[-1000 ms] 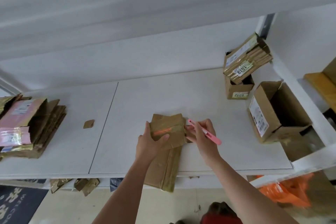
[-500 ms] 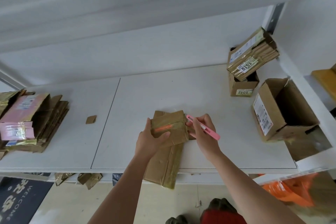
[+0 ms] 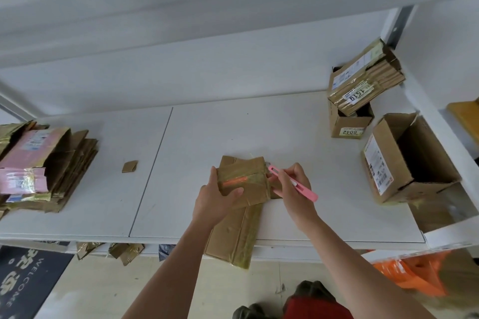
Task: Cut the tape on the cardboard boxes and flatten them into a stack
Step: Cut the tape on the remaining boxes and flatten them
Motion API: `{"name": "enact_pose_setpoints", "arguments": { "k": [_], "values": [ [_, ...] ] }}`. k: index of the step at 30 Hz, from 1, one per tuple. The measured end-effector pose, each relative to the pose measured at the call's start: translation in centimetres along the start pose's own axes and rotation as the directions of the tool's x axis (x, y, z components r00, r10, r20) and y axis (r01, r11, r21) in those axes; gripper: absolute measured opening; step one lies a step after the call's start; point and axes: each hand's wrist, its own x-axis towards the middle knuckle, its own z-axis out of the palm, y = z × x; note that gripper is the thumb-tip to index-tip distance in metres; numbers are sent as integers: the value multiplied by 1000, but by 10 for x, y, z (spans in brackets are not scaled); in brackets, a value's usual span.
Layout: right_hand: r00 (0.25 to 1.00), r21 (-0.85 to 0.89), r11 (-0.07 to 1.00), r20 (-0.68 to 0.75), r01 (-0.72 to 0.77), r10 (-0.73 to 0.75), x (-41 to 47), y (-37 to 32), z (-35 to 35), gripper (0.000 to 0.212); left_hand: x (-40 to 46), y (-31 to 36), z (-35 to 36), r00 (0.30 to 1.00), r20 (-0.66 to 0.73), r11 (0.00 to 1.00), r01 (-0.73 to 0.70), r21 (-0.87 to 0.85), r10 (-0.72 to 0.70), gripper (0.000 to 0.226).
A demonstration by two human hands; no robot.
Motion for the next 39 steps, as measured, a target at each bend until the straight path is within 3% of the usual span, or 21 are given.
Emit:
{"name": "enact_pose_setpoints", "arguments": {
  "k": [6, 17, 25, 29, 34, 39],
  "values": [
    [997, -81, 994, 22, 78, -76, -12, 9, -5, 20, -1, 2, -4, 1000, 13, 1000, -4, 17, 4, 115],
    [953, -215, 937, 193, 274, -234, -35, -6, -12, 32, -5, 7, -5, 1000, 28, 1000, 6, 7, -6, 102],
    [933, -289, 908, 283, 304, -223, -49, -2, -30, 37, -2, 7, -4, 1000, 8, 1000, 5, -22, -4, 95],
    [979, -191, 964, 123, 183, -162, -54, 4, -32, 23, -4, 9, -8, 999, -20, 989, 44, -143, -47, 91],
    [1000, 46, 999, -15, 16, -16, -48, -1, -14, 12, -9, 23, -18, 995, -16, 984, 94, -151, -97, 82],
    [994, 142, 988, -100, 61, -47, -29, -15, 7, 11, -10, 36, -26, 992, -30, 945, 107, -310, -122, 73]
  ]
}}
